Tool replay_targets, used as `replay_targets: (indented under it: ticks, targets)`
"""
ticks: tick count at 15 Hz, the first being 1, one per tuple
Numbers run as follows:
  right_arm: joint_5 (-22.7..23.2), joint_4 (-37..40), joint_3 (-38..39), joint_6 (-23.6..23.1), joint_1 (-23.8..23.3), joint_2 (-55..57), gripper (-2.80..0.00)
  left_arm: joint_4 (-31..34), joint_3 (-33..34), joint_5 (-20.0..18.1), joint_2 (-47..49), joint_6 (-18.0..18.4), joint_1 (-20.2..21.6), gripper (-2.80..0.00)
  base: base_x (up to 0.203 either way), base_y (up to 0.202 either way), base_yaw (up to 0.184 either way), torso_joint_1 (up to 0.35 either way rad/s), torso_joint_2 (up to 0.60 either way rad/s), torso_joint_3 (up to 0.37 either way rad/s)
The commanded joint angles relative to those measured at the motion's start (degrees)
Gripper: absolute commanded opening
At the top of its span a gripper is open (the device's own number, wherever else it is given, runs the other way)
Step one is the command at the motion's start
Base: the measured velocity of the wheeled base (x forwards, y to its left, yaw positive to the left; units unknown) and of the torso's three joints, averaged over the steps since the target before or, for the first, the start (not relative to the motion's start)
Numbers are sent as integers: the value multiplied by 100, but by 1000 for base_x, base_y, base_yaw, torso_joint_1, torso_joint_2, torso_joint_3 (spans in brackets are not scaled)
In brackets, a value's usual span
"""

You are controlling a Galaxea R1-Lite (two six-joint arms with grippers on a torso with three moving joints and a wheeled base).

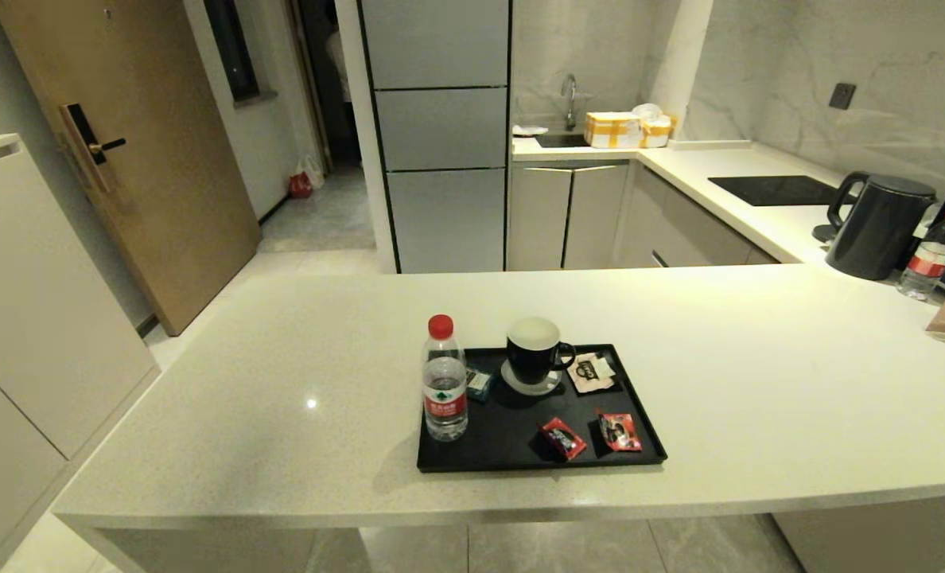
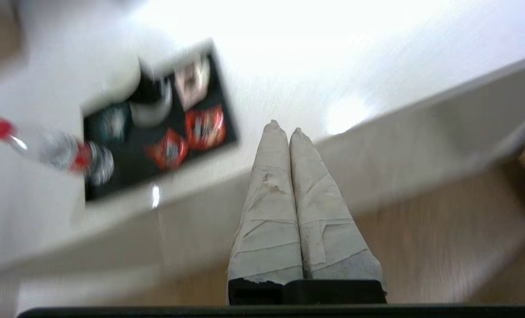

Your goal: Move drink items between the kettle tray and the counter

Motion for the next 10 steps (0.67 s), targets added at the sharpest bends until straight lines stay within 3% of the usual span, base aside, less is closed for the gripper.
replay_targets:
  ticks: [1,4,6,8,10]
  targets:
    - [-206,218,112,-201,-187,-2021,-280,-5,88,0,7,2,7,-280,0,0,0,0,0,0]
    - [-479,493,634,-905,-450,-3681,-280,-7,88,0,7,2,0,-280,0,0,0,0,0,0]
    - [-512,273,1236,-1258,-509,-4546,-280,1,88,0,7,2,0,-280,0,0,0,0,0,0]
    - [-443,-890,2398,-1541,-543,-4712,-280,1,88,0,7,2,0,-280,0,0,0,0,0,0]
    - [-304,-2711,3992,-1980,-559,-4682,-280,1,88,0,7,-1,0,-280,0,0,0,0,0,0]
